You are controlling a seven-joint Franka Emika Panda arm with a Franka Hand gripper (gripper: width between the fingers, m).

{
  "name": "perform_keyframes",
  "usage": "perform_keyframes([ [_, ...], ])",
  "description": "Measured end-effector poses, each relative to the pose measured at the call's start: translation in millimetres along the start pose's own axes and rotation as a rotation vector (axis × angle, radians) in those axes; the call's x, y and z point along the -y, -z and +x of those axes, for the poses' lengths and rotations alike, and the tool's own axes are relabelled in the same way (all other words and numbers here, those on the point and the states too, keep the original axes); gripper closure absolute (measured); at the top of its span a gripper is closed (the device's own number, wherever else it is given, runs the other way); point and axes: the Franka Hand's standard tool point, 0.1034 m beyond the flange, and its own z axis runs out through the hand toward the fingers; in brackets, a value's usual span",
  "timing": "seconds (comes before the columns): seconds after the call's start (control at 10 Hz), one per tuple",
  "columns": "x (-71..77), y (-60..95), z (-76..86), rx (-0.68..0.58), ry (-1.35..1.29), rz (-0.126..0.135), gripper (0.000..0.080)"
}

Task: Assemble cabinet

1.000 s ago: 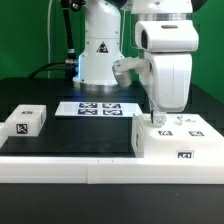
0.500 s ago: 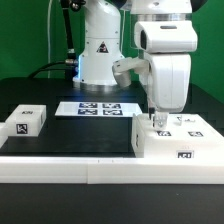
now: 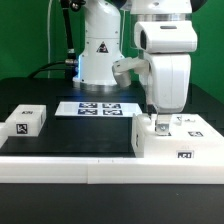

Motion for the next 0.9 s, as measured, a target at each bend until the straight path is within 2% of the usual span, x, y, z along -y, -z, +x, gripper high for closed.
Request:
perform_keyframes([
  [0.1, 1.8, 2.7, -0.8, 0.0, -0.051, -0.009, 0.0003],
  [0.3, 18.8, 15.0, -2.4, 0.007, -0.192, -0.029, 0.0002],
  [0.5, 31.0, 18.3, 9.9, -0.001, -0.331, -0.05, 0.0002],
  [0.6, 34.3, 18.8, 16.3, -0.005, -0.375, -0.056, 0.0002],
  [0.9, 34.2, 17.3, 15.8, -0.007, -0.403, -0.053, 0.0002],
])
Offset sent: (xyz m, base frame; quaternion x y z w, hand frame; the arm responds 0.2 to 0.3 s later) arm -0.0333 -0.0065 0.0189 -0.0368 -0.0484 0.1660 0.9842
